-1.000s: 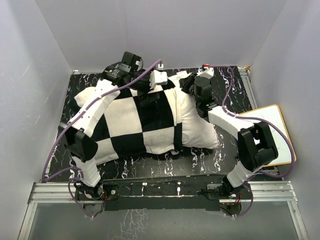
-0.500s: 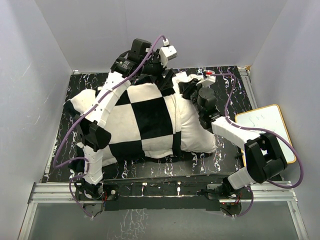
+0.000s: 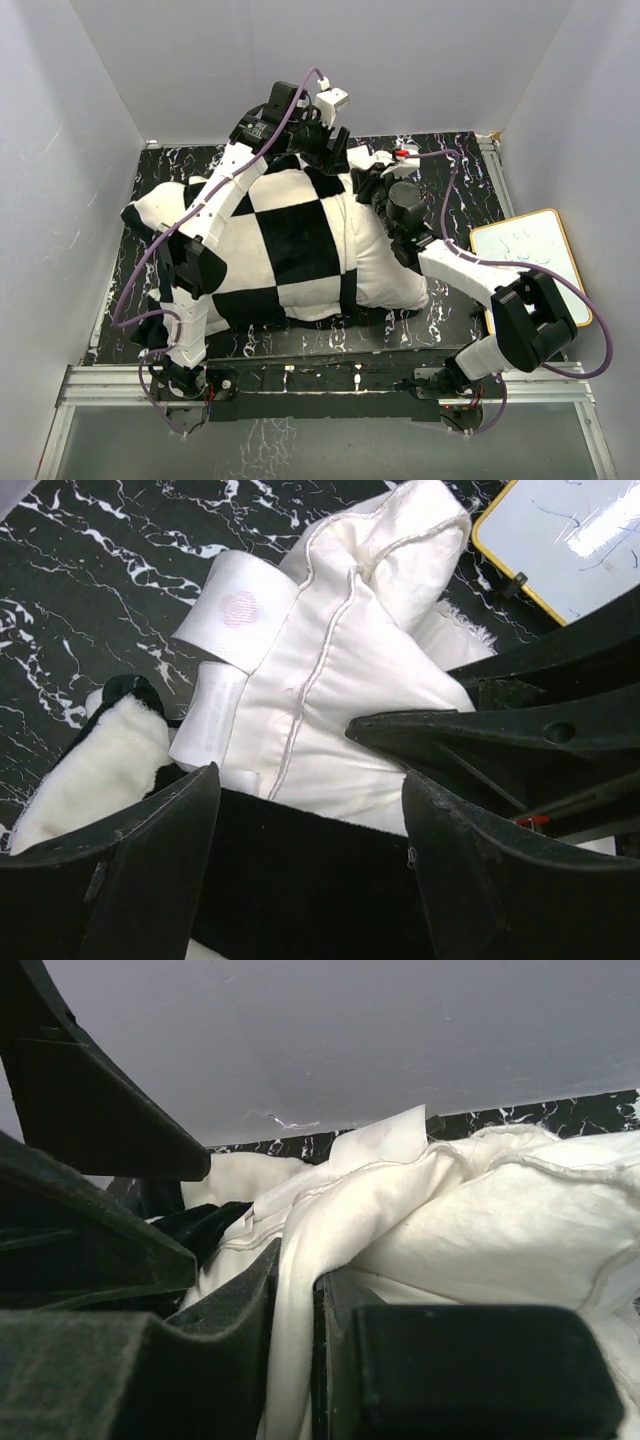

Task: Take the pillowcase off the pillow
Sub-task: Remove the pillow from the pillowcase.

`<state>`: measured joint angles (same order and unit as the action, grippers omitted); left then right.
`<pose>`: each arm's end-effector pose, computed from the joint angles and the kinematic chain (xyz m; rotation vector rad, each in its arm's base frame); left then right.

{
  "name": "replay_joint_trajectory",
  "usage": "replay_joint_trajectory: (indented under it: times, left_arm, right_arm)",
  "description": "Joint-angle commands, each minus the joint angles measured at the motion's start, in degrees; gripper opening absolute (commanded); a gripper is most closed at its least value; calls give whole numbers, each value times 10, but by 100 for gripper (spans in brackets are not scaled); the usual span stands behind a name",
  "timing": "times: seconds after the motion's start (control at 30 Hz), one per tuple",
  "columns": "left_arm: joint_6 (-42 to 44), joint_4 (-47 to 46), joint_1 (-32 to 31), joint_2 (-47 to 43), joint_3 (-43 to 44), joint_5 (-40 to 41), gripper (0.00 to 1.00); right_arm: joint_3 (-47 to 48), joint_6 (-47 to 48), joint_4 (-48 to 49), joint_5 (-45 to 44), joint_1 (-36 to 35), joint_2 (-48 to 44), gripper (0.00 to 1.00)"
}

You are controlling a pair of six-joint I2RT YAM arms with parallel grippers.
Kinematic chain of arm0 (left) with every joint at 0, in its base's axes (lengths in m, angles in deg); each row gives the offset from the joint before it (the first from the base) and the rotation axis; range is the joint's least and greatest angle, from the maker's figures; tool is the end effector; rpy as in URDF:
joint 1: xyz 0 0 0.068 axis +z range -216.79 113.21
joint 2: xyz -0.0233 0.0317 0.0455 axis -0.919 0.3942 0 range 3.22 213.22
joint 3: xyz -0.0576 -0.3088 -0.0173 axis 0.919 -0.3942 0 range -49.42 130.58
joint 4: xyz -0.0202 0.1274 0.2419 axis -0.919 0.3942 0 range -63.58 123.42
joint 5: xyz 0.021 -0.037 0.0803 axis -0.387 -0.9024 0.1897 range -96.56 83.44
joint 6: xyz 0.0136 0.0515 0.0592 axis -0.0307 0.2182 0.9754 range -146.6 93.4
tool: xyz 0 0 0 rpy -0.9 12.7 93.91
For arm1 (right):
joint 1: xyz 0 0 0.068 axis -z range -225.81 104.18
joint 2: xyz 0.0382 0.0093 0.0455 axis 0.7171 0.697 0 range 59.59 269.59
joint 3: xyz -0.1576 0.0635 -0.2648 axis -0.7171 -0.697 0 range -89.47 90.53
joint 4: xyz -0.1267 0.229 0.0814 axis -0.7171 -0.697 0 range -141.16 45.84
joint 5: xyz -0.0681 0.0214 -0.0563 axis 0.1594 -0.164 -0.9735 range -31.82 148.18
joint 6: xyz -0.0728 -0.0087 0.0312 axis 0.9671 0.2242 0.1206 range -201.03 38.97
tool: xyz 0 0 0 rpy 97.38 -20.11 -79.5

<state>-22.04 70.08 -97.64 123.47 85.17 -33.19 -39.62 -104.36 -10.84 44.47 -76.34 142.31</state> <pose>0.4375 -0.2972 0.4347 0.9125 1.9048 -0.7608 0.3281 0.1746 0.3292 0.0919 1.5871 0.5513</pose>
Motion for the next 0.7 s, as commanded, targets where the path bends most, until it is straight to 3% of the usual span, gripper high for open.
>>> replay_joint_trajectory:
  times: [0.0,0.23,0.4,0.47,0.57,0.67]
  left_arm:
    - [-7,26,10,-16,-4,9,67]
    - [85,131,41,-21,-24,94,43]
    - [129,182,73,-51,-52,74,45]
    - [141,207,79,-61,-62,70,33]
    - [156,210,97,-96,-110,64,2]
    - [177,203,117,-133,-164,61,0]
  right_arm:
    - [37,62,91,21,-32,-41,8]
    - [49,155,120,-18,-39,-54,8]
    - [37,204,142,-37,-39,-58,8]
    - [31,211,147,-43,-39,-62,8]
    - [20,228,156,-59,-39,-71,8]
    - [12,250,163,-74,-38,-78,8]
